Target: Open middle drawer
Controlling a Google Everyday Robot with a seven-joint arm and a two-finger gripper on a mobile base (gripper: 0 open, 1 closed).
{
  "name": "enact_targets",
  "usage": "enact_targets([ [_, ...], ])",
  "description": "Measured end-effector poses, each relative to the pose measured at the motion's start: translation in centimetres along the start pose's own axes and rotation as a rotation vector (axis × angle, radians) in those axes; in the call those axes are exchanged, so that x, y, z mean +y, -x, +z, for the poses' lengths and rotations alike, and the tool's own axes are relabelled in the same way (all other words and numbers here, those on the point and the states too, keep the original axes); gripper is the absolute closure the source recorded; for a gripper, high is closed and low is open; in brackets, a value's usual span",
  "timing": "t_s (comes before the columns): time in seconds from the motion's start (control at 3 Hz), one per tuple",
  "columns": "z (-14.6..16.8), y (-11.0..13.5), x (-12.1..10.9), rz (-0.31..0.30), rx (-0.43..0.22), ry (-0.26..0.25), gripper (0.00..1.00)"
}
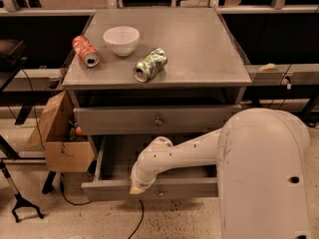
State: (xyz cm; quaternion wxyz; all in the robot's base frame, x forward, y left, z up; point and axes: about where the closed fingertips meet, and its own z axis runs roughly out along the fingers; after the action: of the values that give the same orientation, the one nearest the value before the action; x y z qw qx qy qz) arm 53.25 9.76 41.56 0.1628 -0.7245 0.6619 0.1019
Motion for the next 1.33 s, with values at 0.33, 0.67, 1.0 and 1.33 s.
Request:
enact_targets([
  [0.33,0.42,-1.14,2.06,0.008,-0.005,0.018,1.00],
  [0.67,0.39,-1.06,1.92,0.008,-0.005,0.018,0.82],
  [1.0,0.48,-1.28,2.44,0.016,-0.011,0.021,0.59],
  [1.33,0.41,-1.08,2.28,0.016,-0.011,0.021,0.35],
])
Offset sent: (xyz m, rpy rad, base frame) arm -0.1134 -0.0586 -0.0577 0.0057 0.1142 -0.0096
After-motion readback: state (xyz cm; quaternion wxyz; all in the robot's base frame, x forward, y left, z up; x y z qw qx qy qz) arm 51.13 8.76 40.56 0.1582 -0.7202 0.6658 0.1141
